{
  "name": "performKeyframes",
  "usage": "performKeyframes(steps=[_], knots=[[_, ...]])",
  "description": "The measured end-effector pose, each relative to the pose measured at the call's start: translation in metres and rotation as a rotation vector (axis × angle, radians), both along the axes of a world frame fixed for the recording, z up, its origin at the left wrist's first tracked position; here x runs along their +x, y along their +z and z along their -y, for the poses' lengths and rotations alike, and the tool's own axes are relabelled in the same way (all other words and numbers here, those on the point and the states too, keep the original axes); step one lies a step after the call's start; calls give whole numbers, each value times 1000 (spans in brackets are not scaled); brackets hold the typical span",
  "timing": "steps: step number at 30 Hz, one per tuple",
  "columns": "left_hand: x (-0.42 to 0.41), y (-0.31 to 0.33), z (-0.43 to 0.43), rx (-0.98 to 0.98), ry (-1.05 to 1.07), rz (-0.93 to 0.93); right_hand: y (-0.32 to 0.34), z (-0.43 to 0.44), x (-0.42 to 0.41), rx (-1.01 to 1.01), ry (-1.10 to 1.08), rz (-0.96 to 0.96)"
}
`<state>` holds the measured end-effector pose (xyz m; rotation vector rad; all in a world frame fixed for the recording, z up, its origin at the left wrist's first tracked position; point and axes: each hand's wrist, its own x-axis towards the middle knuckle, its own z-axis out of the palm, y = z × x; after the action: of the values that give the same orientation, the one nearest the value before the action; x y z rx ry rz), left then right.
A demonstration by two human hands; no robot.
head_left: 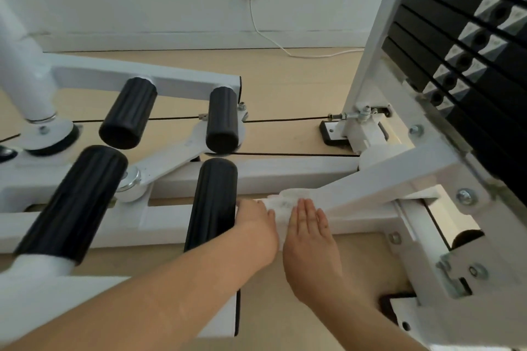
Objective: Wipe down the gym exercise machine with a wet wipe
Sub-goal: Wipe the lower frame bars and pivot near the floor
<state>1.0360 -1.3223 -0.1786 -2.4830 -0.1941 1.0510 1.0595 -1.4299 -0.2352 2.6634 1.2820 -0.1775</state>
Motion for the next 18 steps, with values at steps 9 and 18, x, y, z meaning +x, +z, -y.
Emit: performKeyframes(steps=[9, 18], knots=[[-22, 26, 2, -91, -161, 383, -24, -38, -17, 118, 99, -73], [-28, 31, -7, -211, -129, 584, -20, -13, 2, 45, 309, 33]])
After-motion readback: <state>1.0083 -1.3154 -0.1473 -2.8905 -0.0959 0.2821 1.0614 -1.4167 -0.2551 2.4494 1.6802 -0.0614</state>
